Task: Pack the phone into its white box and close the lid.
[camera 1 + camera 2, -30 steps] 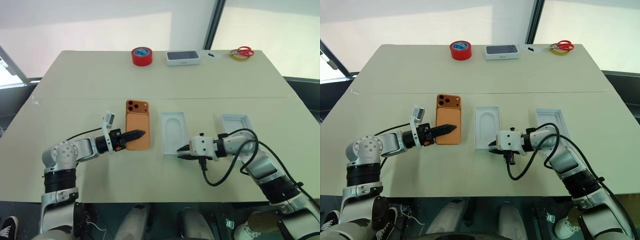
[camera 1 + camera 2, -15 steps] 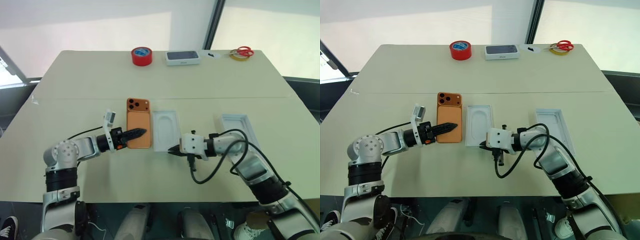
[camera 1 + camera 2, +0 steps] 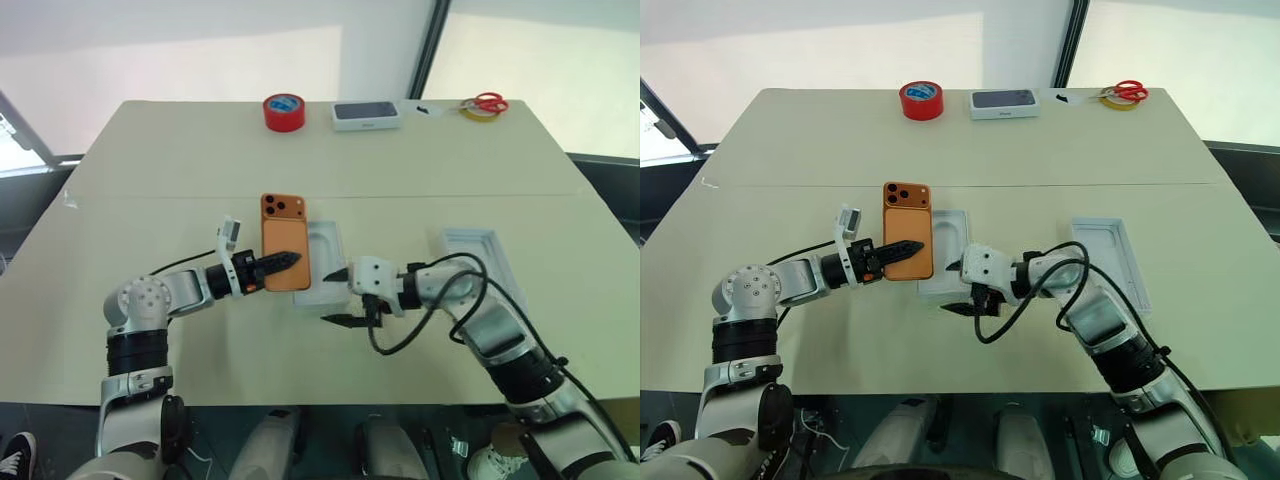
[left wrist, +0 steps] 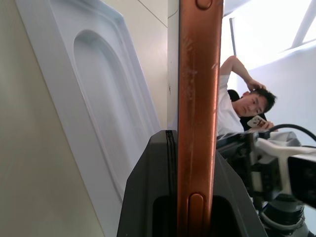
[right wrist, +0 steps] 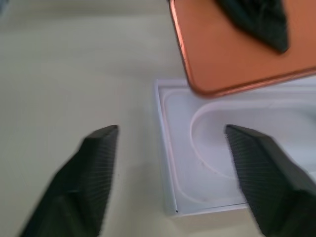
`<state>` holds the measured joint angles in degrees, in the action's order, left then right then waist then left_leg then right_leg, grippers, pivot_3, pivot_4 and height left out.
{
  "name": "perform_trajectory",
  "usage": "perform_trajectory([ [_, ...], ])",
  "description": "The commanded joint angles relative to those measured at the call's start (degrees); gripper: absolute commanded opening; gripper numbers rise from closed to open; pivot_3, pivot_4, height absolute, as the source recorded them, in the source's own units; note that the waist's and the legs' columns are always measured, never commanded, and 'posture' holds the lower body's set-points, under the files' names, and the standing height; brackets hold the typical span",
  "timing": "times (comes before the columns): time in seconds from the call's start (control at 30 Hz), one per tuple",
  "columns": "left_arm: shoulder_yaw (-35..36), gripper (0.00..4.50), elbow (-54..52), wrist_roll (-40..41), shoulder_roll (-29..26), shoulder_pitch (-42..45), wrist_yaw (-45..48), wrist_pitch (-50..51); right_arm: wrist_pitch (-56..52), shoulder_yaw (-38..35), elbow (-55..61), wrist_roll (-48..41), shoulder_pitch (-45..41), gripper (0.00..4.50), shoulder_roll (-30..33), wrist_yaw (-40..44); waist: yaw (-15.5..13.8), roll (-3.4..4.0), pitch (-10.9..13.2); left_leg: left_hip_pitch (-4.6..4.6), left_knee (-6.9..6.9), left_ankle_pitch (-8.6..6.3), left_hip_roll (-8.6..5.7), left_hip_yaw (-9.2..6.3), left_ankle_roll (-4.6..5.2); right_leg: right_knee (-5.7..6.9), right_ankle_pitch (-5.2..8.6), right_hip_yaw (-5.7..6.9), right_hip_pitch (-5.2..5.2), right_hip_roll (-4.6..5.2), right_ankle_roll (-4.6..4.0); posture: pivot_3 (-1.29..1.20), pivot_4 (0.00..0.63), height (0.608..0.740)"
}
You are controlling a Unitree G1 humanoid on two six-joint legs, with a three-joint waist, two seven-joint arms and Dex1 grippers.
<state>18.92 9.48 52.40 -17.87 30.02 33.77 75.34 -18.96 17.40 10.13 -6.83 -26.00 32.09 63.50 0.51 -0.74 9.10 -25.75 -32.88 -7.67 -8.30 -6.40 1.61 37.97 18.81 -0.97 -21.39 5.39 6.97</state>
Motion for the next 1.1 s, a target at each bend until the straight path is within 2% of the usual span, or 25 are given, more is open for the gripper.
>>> perform_trajectory([
  [0.03, 0.1, 0.0, -0.3, 1.2, 0.6, 1.3, 0.6, -0.9, 2.4, -5.9, -0.5, -3.3, -0.7, 4.01, 3.2, 1.5, 0.0, 0.0, 0.0, 0.0, -0.02, 0.0, 0.0, 0.0, 0.01, 0.0, 0.0, 0.01, 0.01, 0.0, 0.0, 0.0, 0.15, 0.736],
  [0.2, -0.2, 0.0, 0.2, 1.4, 2.4, 1.1, -0.4, 0.0, 5.8, -11.0, -8.1, -5.6, -2.4, 4.01, 5.8, 2.8, 0.1, -0.02, 0.0, -0.02, -0.02, -0.01, 0.0, 0.0, 0.02, -0.01, 0.0, 0.02, 0.02, 0.02, 0.0, 0.0, 0.15, 0.736],
  [0.43, -0.7, 0.0, 1.8, 1.1, 3.5, 1.6, -0.6, 0.2, 8.7, -11.4, -12.1, -5.4, -4.1, 4.01, 4.9, 2.3, 0.2, -0.02, 0.0, -0.03, -0.02, -0.01, 0.01, 0.0, 0.02, -0.01, 0.0, 0.02, -0.01, 0.01, 0.0, 0.0, 0.15, 0.736],
  [0.5, -1.3, 1.0, 2.2, 0.7, 3.9, 1.8, -0.3, -0.5, 9.1, -10.8, -12.1, -5.0, -4.0, 4.09, 4.7, 2.2, 0.1, -0.02, 0.0, -0.04, -0.04, -0.01, 0.01, 0.0, 0.03, -0.01, 0.0, 0.02, 0.0, 0.01, 0.0, 0.0, 0.15, 0.736],
  [0.57, -1.8, 1.75, 2.5, 0.7, 4.1, 1.9, -0.2, -0.5, 9.6, -10.5, -12.0, -4.7, -3.9, 4.09, 4.5, 2.0, 0.0, -0.03, 0.0, -0.05, -0.06, -0.01, 0.0, 0.0, 0.03, -0.01, 0.0, 0.02, 0.01, 0.02, 0.0, 0.0, 0.15, 0.736],
  [0.73, -3.6, 4.29, 3.0, -0.2, 4.0, 2.8, 0.3, -0.5, 9.5, -10.4, -11.8, -4.6, -4.0, 4.09, 4.3, 1.4, 0.0, -0.03, 0.0, -0.04, -0.12, -0.02, 0.0, -0.01, 0.03, -0.01, 0.0, 0.05, 0.06, 0.02, 0.0, 0.0, 0.15, 0.736],
  [0.77, -4.0, 4.41, 2.8, -0.4, 3.8, 2.8, 0.6, -0.7, 9.5, -10.4, -11.8, -4.6, -4.0, 4.09, 4.3, 1.3, 0.1, -0.03, 0.0, -0.04, -0.12, -0.02, 0.0, -0.01, 0.03, -0.01, 0.0, 0.05, 0.06, 0.02, 0.0, 0.0, 0.15, 0.736],
  [0.97, -7.8, 4.41, -0.3, -1.6, 0.1, 2.2, 2.7, -0.8, 9.7, -10.3, -11.8, -4.6, -4.0, 4.09, 4.2, 0.4, 0.3, -0.02, 0.0, -0.03, -0.1, -0.02, 0.0, -0.01, 0.03, -0.01, 0.0, 0.03, 0.03, 0.01, 0.0, 0.0, 0.15, 0.736],
  [1.1, -7.9, 4.41, -1.7, -1.1, -1.3, 1.6, 3.2, -0.6, 10.1, -10.1, -12.1, -4.3, -4.3, 4.09, 4.0, 0.2, 0.2, -0.02, 0.0, -0.04, -0.08, -0.02, 0.0, -0.01, 0.03, -0.01, 0.0, 0.03, 0.02, 0.01, -0.01, 0.0, 0.15, 0.736],
])
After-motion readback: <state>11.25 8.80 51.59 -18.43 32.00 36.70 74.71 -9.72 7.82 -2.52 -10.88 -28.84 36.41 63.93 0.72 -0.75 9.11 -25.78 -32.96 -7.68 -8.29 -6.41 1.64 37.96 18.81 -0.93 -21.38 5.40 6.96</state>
